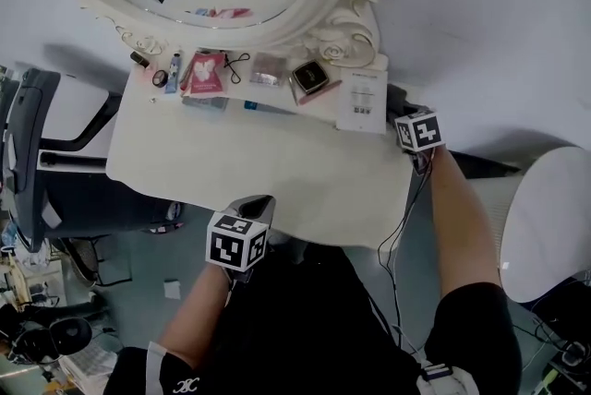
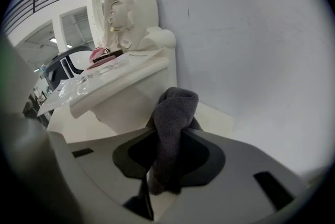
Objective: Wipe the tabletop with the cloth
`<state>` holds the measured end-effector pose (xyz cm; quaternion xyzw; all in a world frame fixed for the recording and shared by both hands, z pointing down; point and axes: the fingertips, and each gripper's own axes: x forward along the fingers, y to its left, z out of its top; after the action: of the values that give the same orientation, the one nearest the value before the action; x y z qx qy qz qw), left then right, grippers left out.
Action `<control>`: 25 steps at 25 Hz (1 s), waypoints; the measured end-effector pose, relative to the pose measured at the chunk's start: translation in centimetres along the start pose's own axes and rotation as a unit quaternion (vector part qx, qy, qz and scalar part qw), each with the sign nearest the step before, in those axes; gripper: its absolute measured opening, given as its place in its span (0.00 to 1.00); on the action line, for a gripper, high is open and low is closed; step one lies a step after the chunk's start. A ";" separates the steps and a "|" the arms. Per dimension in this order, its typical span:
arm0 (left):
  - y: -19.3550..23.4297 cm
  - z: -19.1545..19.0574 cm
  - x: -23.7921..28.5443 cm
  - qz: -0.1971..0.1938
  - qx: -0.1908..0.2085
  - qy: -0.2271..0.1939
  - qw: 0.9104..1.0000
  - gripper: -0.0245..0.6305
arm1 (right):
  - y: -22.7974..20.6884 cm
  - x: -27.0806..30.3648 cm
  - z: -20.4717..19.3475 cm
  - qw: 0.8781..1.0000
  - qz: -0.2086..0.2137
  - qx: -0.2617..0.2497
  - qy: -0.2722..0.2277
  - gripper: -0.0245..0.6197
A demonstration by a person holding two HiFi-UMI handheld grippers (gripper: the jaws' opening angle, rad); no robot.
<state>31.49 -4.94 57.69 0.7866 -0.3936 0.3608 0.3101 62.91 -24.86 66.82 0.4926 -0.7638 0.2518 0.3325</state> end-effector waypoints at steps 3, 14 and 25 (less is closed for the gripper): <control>-0.1 -0.6 -0.3 -0.004 0.003 0.000 1.000 0.05 | 1.4 -0.7 -1.0 1.000 0.016 0.003 0.006 0.21; 1.0 -0.8 -1.7 -0.034 0.040 -0.008 0.999 0.05 | 8.4 -3.4 -5.5 0.999 0.029 0.016 0.007 0.21; 3.6 -1.5 -3.6 -0.063 0.046 -0.028 0.997 0.05 | 17.9 -6.1 -9.7 0.997 0.053 0.054 0.007 0.21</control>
<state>26.40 -4.12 56.35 0.8331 -0.3342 0.3362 0.2848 50.82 -7.41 67.50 0.4671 -0.7716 0.3135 0.2970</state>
